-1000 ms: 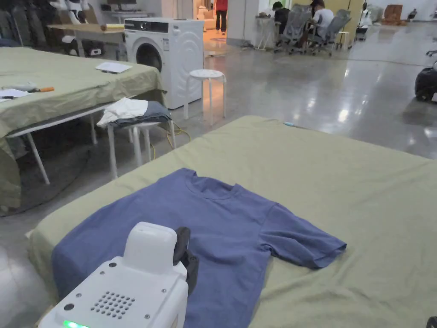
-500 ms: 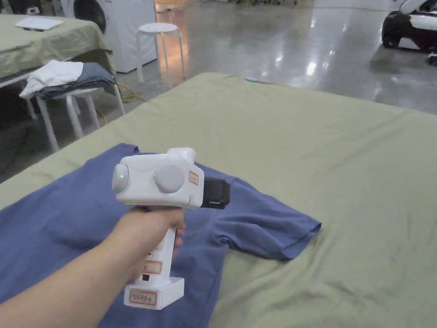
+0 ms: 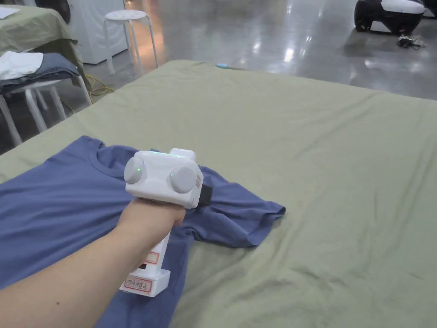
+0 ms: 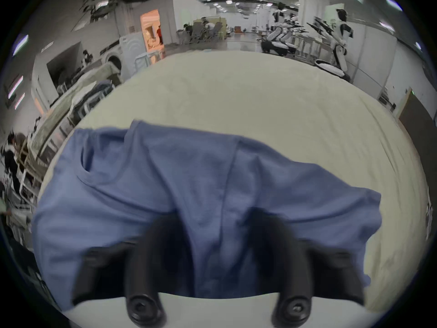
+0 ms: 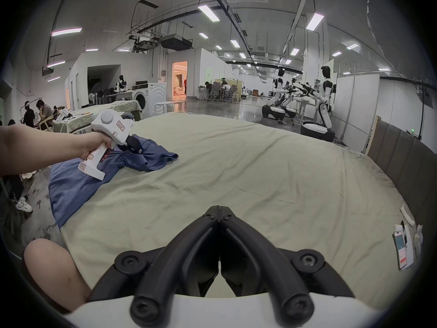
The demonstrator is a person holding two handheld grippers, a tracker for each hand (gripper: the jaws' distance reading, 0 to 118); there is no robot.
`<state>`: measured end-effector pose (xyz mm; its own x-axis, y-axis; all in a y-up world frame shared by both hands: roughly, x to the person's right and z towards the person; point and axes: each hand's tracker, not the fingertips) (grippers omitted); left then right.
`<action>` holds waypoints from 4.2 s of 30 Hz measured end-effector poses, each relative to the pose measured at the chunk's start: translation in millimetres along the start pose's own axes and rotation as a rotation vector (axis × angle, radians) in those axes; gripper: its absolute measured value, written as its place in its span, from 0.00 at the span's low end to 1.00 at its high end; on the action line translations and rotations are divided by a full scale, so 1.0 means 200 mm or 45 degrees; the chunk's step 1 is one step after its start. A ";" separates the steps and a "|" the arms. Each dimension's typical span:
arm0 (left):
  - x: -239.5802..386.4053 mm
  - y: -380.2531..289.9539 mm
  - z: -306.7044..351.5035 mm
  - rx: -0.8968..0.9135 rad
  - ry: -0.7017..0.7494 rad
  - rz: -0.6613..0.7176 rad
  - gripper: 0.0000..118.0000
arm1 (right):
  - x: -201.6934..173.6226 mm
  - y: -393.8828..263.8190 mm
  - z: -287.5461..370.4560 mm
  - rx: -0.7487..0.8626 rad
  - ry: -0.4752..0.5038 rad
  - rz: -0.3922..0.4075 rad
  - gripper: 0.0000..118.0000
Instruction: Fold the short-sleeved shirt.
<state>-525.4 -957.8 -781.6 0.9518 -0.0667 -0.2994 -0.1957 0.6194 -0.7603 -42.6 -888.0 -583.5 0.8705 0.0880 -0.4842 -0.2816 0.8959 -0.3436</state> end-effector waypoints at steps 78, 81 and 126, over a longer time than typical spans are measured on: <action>0.35 -0.79 1.24 0.553 -0.244 0.036 0.02 | 0.51 -0.03 0.71 0.131 -0.229 -0.161 0.00; 0.29 -0.61 0.98 0.475 -0.194 0.064 0.63 | 0.50 -0.02 0.67 0.095 -0.243 -0.130 0.00; 0.53 -0.56 1.27 0.538 -0.386 -0.052 0.00 | 1.59 -0.51 -0.07 -0.653 -0.239 -0.564 0.25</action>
<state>-343.4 -836.7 -581.4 0.9945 0.0937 -0.0465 -0.1046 0.8868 -0.4502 257.2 -957.8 -712.7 0.9892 -0.1231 -0.0796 0.0013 0.5504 -0.8349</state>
